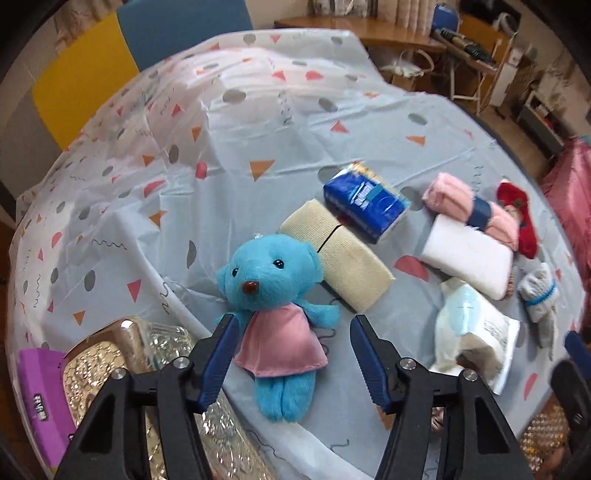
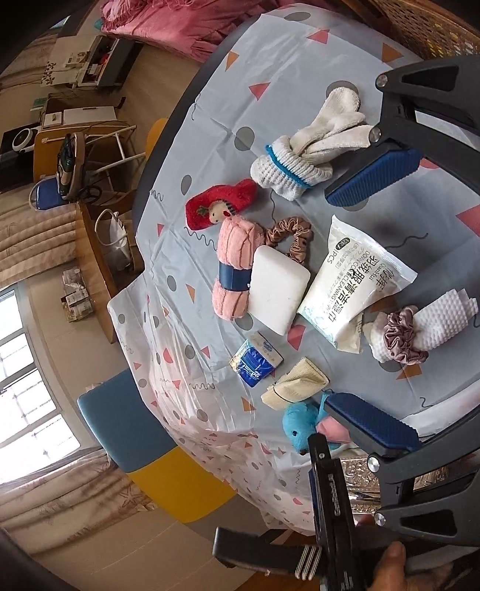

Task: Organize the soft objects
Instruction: 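Reach the left tool to the blue teddy bear and close on it, then carry the bear with the left tool into the gold tray while the right tool grasps the white towel roll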

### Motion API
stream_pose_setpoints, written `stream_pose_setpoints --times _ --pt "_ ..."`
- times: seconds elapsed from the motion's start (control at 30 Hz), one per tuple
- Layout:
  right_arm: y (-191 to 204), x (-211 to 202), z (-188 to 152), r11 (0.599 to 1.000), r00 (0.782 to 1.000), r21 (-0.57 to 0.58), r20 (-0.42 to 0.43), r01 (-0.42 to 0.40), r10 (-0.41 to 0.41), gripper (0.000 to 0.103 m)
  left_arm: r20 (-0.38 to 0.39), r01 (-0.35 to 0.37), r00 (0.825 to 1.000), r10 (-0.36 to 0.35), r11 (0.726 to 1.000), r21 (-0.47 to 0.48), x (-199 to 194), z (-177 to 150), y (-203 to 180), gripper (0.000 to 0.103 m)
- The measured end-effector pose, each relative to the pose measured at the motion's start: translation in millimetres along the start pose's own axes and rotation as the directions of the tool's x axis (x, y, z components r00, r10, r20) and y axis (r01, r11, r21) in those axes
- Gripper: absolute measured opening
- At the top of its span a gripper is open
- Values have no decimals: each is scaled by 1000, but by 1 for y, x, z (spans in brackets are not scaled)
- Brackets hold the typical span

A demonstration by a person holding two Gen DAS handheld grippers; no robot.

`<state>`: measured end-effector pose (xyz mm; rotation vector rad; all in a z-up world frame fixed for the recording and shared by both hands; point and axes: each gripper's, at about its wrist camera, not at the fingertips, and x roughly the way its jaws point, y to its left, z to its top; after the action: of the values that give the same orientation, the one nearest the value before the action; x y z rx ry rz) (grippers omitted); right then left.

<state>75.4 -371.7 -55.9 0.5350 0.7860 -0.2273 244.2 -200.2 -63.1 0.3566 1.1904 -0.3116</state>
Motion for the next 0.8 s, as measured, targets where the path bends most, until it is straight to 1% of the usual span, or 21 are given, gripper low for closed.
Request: stream_pose_setpoints --times 0.07,0.17,0.27,0.33,0.37,0.4,0.47,0.5,0.57,0.63,0.7,0.73,0.8 --pt "-2 -1 1 1000 1000 12 1 -6 6 103 -29 -21 999 21 1000 4 13 3 -3 63" --pt "-5 -1 2 999 1000 28 0 -19 19 103 -51 -46 998 47 999 18 27 5 -8 63" --pt "-6 -1 2 999 1000 38 -4 -30 30 103 -71 -59 996 60 998 9 42 7 -11 62" --pt "-6 -1 2 999 999 39 -8 -35 35 103 -77 -80 994 80 997 6 51 7 -11 60" --pt "-6 -1 2 999 999 37 -10 -36 36 103 -85 -75 994 75 997 -4 55 6 -9 56" --pt "-5 0 1 999 999 35 -11 -35 35 103 -83 -76 994 75 997 -10 58 5 -7 46" --pt "-5 0 1 999 999 29 -13 -31 31 103 -60 -98 993 97 995 0 58 2 -4 37" --pt "-4 1 1 999 999 26 -15 -29 30 103 -49 -87 995 87 996 -2 56 1 -3 32" --pt "-2 1 1 1000 1000 13 -16 -26 27 99 -19 -67 998 67 998 -18 49 -1 0 29" --pt "-2 1 0 1000 1000 2 -15 -17 17 84 7 -25 1000 25 999 -46 39 0 4 28" --pt "-2 5 -1 1000 999 -1 -42 -17 17 80 22 32 999 -30 996 -85 28 5 11 28" --pt "-1 8 -2 1000 998 1 -64 -27 27 77 33 49 998 -46 993 -104 23 9 15 28" --pt "2 13 -4 999 995 -16 -91 -34 32 76 62 77 996 -68 986 -146 11 18 27 28"
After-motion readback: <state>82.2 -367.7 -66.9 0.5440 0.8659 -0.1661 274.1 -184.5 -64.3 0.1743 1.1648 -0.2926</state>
